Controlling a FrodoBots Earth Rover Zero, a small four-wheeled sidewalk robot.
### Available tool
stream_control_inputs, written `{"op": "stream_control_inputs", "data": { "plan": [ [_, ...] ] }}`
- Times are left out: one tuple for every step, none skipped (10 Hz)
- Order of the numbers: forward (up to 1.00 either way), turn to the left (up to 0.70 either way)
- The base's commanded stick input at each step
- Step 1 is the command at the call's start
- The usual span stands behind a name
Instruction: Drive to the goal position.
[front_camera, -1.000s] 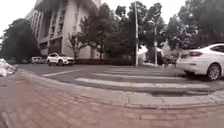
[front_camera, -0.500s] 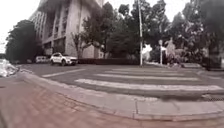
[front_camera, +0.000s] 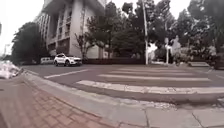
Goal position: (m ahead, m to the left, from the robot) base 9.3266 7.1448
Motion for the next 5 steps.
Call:
{"op": "stream_control_inputs", "data": {
  "plan": [
    [0.45,0.27],
    [0.45,0.27],
    [0.45,0.27],
    [0.45,0.27],
    [0.45,0.27]
  ]
}}
